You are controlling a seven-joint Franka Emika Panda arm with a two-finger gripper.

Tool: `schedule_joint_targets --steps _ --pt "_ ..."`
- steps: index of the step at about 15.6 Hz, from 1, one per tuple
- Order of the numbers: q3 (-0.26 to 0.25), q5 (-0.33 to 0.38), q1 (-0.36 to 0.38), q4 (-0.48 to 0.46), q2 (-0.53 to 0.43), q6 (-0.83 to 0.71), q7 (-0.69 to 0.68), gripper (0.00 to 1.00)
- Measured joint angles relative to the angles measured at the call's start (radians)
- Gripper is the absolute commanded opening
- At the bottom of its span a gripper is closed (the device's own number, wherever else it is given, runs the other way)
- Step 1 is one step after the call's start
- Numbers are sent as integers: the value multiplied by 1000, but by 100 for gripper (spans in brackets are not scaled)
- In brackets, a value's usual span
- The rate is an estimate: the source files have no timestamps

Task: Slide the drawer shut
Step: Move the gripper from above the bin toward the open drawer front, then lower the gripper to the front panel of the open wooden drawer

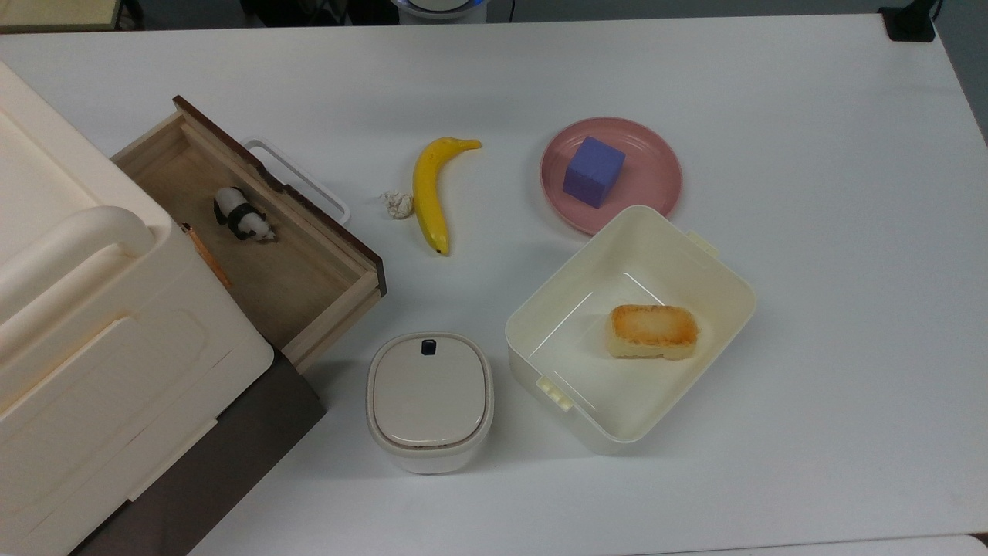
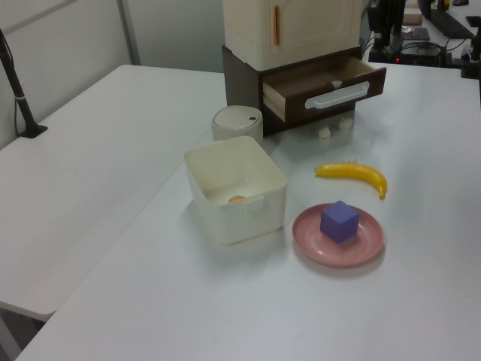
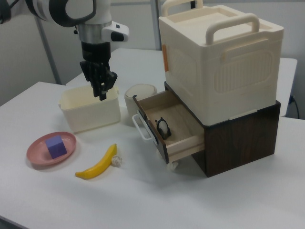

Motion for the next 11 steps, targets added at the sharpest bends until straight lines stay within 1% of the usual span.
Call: schedule_joint_targets --steps 5,8,11 --pt "-3 33 0 -60 1 -1 73 0" --pt "-3 69 -1 -110 2 49 192 0" --pt "-4 73 -1 -162 4 153 352 0"
